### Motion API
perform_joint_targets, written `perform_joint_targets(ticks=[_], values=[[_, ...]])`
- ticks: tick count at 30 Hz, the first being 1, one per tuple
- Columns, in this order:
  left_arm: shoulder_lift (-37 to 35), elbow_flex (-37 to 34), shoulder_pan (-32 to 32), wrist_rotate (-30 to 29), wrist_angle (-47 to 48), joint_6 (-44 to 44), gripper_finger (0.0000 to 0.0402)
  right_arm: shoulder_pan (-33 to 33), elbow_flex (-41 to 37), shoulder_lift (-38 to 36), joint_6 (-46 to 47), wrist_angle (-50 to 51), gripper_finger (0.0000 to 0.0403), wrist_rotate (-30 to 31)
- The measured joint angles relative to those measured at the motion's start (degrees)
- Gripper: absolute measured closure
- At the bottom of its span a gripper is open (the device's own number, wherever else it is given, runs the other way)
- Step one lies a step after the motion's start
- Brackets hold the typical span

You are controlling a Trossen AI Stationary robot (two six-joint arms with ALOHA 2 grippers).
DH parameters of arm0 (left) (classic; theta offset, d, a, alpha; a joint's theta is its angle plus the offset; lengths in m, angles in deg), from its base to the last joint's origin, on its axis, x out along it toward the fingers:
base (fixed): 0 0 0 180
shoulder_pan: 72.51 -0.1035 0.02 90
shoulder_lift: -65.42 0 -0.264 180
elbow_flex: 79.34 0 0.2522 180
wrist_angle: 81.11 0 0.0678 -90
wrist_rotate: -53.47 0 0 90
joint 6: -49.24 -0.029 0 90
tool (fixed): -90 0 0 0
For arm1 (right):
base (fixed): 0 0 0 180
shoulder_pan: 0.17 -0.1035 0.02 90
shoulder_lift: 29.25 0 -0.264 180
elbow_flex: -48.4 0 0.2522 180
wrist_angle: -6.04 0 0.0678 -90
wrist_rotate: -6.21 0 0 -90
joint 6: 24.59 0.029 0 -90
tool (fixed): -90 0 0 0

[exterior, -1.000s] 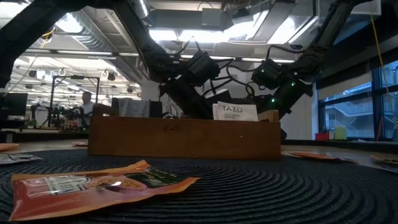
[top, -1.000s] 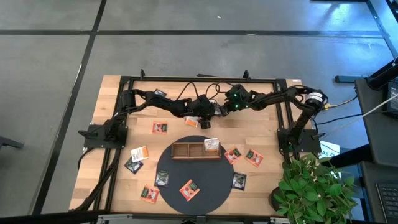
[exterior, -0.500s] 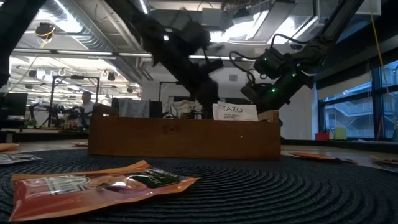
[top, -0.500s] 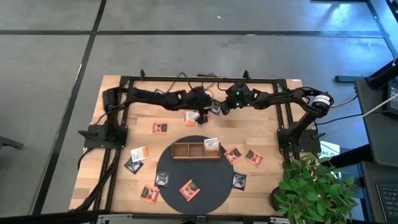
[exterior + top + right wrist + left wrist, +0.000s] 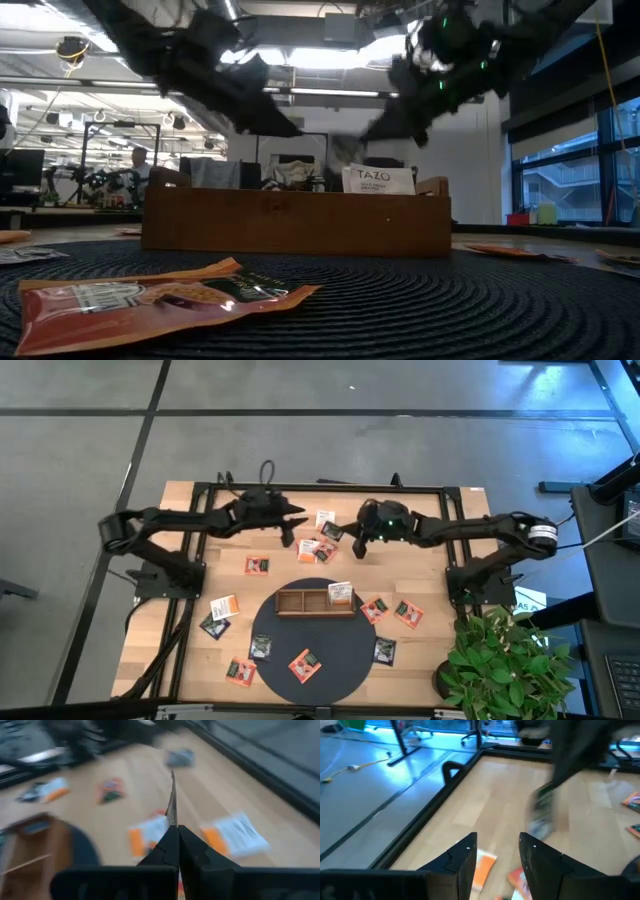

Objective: Pick & Place Tea
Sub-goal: Put the black tea bag into the middle section of the wooden organizer

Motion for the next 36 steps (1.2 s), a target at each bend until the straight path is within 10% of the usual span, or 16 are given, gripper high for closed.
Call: perform_joint_targets(ticks=[16,36], values=[[-5.29,-4.12,-0.38,-5.15,0.04,0.49,0.0258,-22.20,11.69,6.04,-2.49,7.32,0.0403,6.14],[-5.27,-4.10,-0.38,-5.15,0.08,0.49,0.0258,-24.93,11.54,17.87,1.41,6.11,0.0384,11.04]])
